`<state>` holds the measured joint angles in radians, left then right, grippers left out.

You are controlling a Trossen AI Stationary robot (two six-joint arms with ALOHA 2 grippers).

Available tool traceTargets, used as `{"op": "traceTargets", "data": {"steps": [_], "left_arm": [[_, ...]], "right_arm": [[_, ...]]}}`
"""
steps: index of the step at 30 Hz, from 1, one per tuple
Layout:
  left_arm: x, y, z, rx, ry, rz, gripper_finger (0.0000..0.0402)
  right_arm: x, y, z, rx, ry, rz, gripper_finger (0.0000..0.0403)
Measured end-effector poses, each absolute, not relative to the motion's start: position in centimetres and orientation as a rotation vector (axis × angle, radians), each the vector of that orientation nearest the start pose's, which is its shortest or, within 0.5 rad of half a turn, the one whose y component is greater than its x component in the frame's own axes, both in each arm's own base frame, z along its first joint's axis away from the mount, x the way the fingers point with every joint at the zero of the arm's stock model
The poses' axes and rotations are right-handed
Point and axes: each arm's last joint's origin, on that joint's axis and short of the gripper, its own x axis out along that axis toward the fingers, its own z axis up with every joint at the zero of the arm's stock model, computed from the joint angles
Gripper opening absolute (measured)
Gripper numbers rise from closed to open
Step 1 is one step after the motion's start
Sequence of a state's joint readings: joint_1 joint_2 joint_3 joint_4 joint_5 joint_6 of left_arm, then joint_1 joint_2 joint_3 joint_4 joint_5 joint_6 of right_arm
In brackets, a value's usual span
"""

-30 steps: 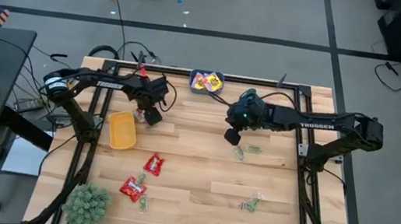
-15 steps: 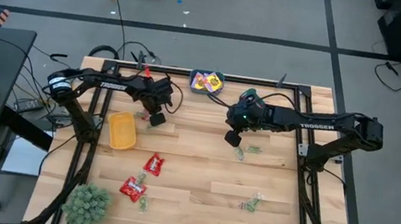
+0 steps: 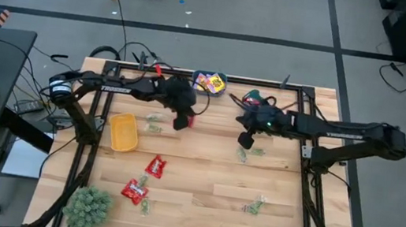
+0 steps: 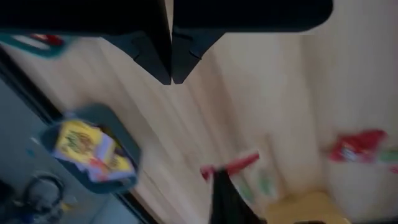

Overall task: Sort candy
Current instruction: Put the red candy into the green bin

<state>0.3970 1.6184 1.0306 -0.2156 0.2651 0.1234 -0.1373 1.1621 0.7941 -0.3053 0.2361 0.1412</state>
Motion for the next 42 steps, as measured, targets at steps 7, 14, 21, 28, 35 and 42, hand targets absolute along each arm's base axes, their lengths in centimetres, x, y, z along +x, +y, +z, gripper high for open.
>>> {"op": "traceTargets", "data": {"steps": [7,14,21,28,35,42], "left_arm": [[33.7,10.4,24.1,-0.054,0.387,-0.260,0.0000],[34.2,9.1,26.2,0.029,0.145,-0.578,0.0000],[34.5,7.8,26.8,0.045,0.083,-0.686,0.0000],[34.4,7.8,26.8,0.017,0.094,-0.698,0.0000],[34.5,7.3,26.9,0.021,0.087,-0.716,0.0000],[34.6,7.3,26.9,0.018,0.091,-0.683,0.0000]], "right_arm": [[23.1,-2.3,21.9,0.165,0.435,-0.326,0.0002],[23.8,-1.6,21.2,0.132,0.291,-0.268,0.0056],[25.8,-1.2,22.5,0.091,0.189,-0.123,0.0137],[26.7,-0.1,24.3,0.019,0.136,0.040,0.0176],[27.4,0.1,24.9,-0.026,0.125,0.052,0.0170],[28.8,0.1,24.0,-0.028,0.168,0.105,0.0133]]}}
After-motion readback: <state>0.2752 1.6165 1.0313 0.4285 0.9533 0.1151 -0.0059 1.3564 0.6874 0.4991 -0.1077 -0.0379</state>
